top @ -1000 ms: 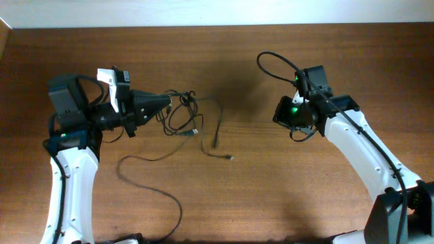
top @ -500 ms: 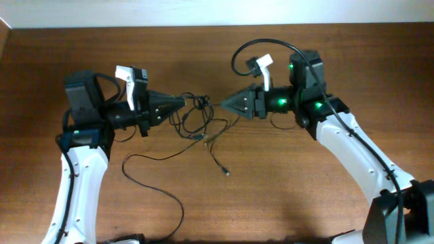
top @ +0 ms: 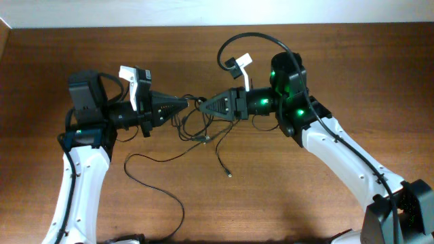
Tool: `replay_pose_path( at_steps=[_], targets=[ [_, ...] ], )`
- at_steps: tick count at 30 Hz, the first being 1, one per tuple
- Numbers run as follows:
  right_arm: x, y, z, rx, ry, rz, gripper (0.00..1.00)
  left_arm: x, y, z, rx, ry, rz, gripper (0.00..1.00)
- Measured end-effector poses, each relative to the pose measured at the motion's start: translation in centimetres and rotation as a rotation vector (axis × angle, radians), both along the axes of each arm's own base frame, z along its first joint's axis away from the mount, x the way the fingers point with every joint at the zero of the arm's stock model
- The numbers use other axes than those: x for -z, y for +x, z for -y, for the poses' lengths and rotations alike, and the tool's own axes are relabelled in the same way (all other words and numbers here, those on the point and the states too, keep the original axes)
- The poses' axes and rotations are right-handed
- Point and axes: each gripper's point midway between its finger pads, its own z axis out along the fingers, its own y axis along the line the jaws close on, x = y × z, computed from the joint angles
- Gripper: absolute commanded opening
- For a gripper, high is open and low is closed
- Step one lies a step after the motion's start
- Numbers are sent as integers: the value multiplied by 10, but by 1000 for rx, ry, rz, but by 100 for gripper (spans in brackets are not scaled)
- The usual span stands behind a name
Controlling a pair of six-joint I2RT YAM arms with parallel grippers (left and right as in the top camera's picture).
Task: Untangle cables
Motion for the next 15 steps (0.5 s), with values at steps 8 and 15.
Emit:
replay_pose_path(
  at_steps=[8, 15],
  targets=[
    [4, 7, -4, 39, -11, -6, 5, -2, -2, 1, 13, -13, -13, 0],
    [41, 35, 4, 187, -117, -85, 4, -7, -11, 3, 63, -46, -18, 0]
  ],
)
